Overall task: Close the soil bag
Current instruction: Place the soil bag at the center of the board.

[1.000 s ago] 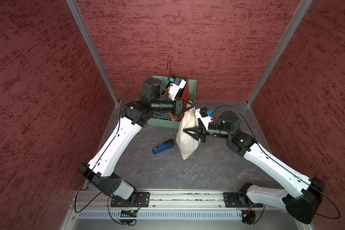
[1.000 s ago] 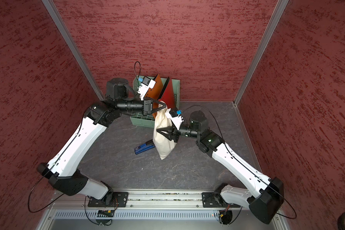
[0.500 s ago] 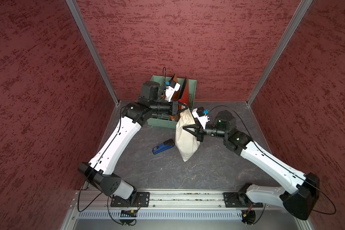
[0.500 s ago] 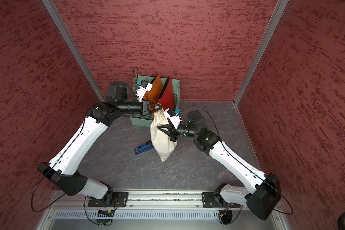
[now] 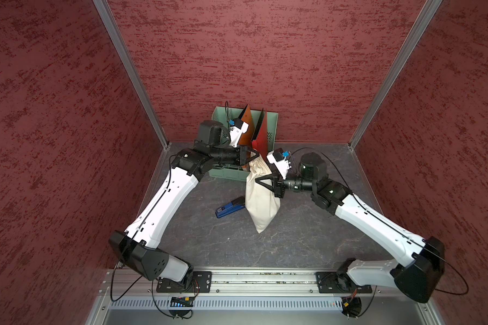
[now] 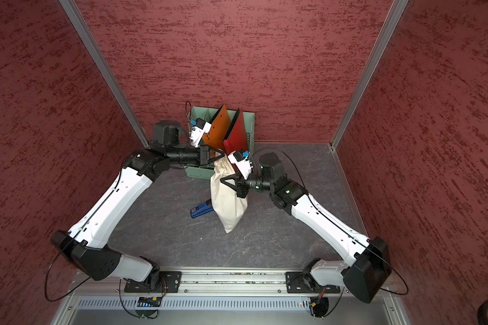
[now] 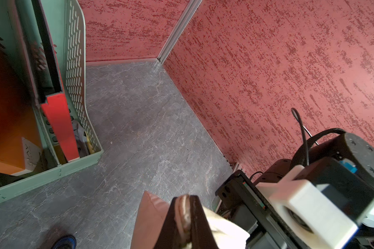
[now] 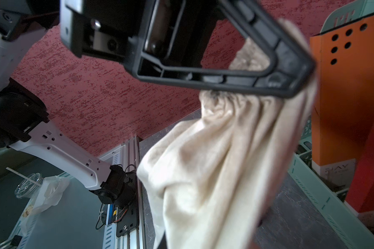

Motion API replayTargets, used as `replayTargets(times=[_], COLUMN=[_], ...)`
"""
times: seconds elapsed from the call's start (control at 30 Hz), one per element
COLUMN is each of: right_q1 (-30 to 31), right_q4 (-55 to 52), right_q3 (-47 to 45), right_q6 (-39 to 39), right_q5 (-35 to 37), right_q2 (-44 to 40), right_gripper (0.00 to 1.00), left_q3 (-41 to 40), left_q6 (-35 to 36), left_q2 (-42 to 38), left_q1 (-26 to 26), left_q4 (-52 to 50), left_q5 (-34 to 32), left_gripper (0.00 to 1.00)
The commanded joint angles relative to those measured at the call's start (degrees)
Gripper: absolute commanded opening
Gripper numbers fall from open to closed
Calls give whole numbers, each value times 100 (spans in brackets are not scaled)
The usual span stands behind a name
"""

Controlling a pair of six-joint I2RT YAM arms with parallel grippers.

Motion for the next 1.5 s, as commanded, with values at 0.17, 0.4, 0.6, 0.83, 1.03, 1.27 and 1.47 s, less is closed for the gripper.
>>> replayTargets(times=[0.17,0.4,0.6,0.83,1.03,1.27,1.47], right_q1=[114,114,114,114,114,114,114], right_q4=[45,63,15,-2,-66,-295,-259], right_q3=[480,555,485,325,262,267,210], right_q6=[-102,-175,-259,-243,-197,-215,-170], right_q5=[-316,-223,128,398,630,1129,2097], right_q2=[-266,-378,-587,-774,-892,-1053,-1229], right_gripper=[0,0,0,0,0,0,0], left_q3=[-103,-145,-146,-144,-290,-349,-460], left_q6=[181,295,393,382,246,167,133], left_q2=[236,432,499,363,193,-35,-198], left_q1=[161,-18,-237,-238,-154,17,98], left_q4=[112,-76,-216,-208,-56,70,280], left_q5=[-417,-241,-166,-67,-83,-394,-411], left_gripper=[2,3,39,97,100,100,100])
